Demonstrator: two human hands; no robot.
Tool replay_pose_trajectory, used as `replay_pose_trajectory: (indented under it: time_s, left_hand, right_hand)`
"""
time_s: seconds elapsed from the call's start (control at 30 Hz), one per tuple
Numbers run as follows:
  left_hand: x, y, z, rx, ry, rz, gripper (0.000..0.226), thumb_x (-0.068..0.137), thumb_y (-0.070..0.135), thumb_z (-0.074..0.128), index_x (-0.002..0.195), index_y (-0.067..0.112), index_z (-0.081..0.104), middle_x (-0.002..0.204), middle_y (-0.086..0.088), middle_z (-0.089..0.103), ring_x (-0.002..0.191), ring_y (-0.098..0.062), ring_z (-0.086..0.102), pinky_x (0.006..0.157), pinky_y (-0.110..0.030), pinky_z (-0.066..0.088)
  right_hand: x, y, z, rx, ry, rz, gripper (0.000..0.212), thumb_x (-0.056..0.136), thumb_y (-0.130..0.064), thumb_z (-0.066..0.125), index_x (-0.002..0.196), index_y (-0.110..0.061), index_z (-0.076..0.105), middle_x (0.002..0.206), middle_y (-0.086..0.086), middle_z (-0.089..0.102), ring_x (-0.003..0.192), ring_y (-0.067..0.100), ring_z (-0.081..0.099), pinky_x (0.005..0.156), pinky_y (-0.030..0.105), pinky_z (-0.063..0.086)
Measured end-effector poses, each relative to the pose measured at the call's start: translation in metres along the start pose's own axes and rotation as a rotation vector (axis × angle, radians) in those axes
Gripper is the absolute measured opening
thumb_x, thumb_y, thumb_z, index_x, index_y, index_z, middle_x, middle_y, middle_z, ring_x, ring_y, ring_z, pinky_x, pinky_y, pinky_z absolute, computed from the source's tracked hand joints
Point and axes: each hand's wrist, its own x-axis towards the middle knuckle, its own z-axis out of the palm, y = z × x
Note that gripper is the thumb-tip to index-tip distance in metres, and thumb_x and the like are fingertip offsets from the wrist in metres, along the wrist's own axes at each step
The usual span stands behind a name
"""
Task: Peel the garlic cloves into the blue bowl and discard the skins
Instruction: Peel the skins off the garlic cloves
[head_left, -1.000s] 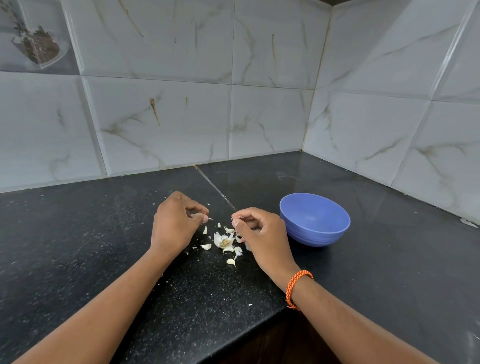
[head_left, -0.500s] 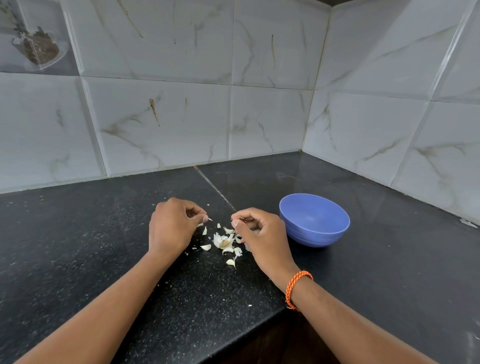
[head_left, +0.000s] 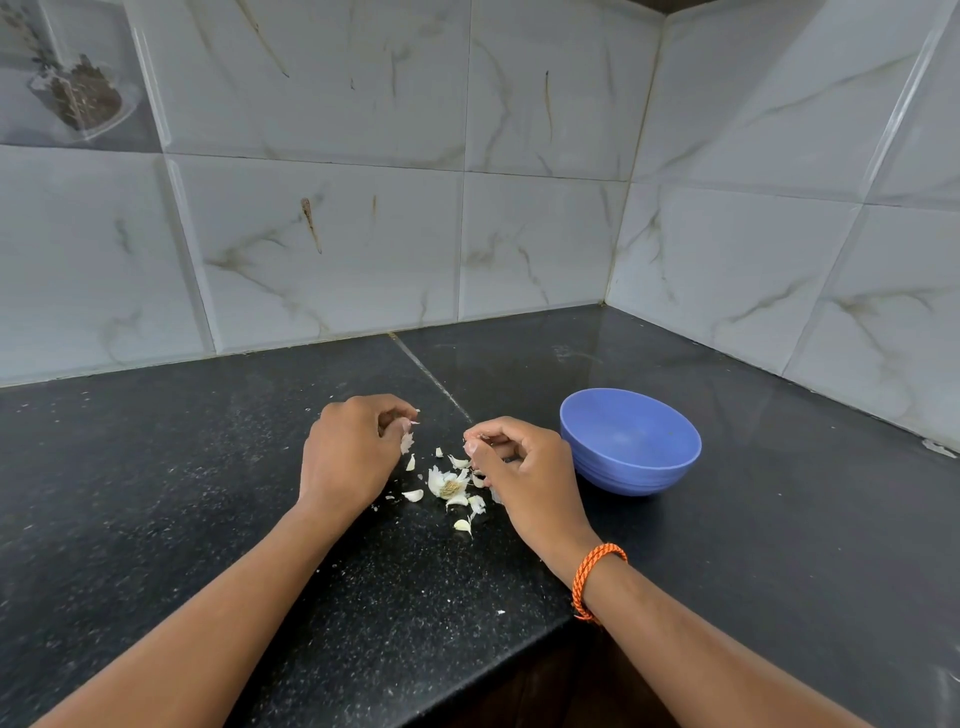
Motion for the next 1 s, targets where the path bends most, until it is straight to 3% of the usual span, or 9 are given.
replay_pose_trajectory:
  time_s: [0.1, 0.27, 0.4, 0.6, 0.77, 1.0]
  left_hand:
    - [0.0017, -0.0024, 0.0002, -0.031, 0.007, 0.024, 0.017, 0.093, 0.017, 0.080, 0.098, 0.032, 0.084, 0.075, 0.017, 0.070, 0.073, -0.003, 0.067, 0.072, -0.031, 0.059]
    - [0.0038, -0.0073, 0.0023, -0.028, -0.015, 0.048, 0.027, 0.086, 0.006, 0.084, 0.098, 0.029, 0.084, 0.080, 0.012, 0.065, 0.073, -0.006, 0.063, 0.067, -0.022, 0.045]
    - [0.0052, -0.0099, 0.0058, -0.029, -0.040, 0.079, 0.036, 0.084, -0.002, 0.081, 0.101, 0.030, 0.083, 0.084, 0.009, 0.063, 0.073, -0.007, 0.061, 0.069, -0.023, 0.046]
    - [0.0058, -0.0087, 0.0070, -0.091, 0.022, 0.143, 0.031, 0.088, 0.001, 0.080, 0.102, 0.028, 0.086, 0.083, 0.013, 0.066, 0.073, -0.005, 0.062, 0.069, -0.019, 0.044]
    - [0.0045, -0.0036, 0.0042, -0.164, 0.066, 0.175, 0.021, 0.093, 0.010, 0.081, 0.100, 0.028, 0.087, 0.083, 0.018, 0.073, 0.077, -0.004, 0.066, 0.069, -0.019, 0.048]
    - [0.0063, -0.0031, -0.0013, -0.238, 0.097, 0.131, 0.016, 0.090, 0.014, 0.086, 0.099, 0.028, 0.088, 0.088, 0.021, 0.078, 0.082, -0.001, 0.073, 0.078, -0.030, 0.061]
  right_hand:
    - [-0.0003, -0.0015, -0.0004, 0.010, 0.000, 0.006, 0.009, 0.099, -0.014, 0.074, 0.099, -0.018, 0.082, 0.082, -0.007, 0.078, 0.069, 0.008, 0.070, 0.059, 0.017, 0.051]
    - [-0.0005, -0.0020, -0.0005, 0.002, -0.003, 0.008, 0.009, 0.099, -0.014, 0.074, 0.099, -0.018, 0.082, 0.082, -0.007, 0.078, 0.069, 0.009, 0.071, 0.058, 0.017, 0.050]
    - [-0.0005, -0.0008, -0.0002, -0.004, -0.005, 0.006, 0.009, 0.098, -0.016, 0.074, 0.100, -0.019, 0.082, 0.083, -0.007, 0.078, 0.071, 0.008, 0.071, 0.060, 0.016, 0.050]
    - [-0.0003, -0.0005, -0.0010, -0.011, -0.008, 0.001, 0.009, 0.099, -0.017, 0.074, 0.101, -0.020, 0.082, 0.085, -0.008, 0.079, 0.075, 0.009, 0.073, 0.062, 0.018, 0.052]
    - [0.0000, 0.0002, -0.0008, -0.015, -0.010, -0.001, 0.009, 0.099, -0.018, 0.074, 0.101, -0.020, 0.082, 0.085, -0.008, 0.079, 0.074, 0.009, 0.072, 0.063, 0.020, 0.054]
    - [0.0000, -0.0001, -0.0006, 0.004, -0.007, 0.002, 0.009, 0.099, -0.015, 0.074, 0.098, -0.019, 0.082, 0.081, -0.008, 0.078, 0.070, 0.007, 0.071, 0.064, 0.020, 0.054]
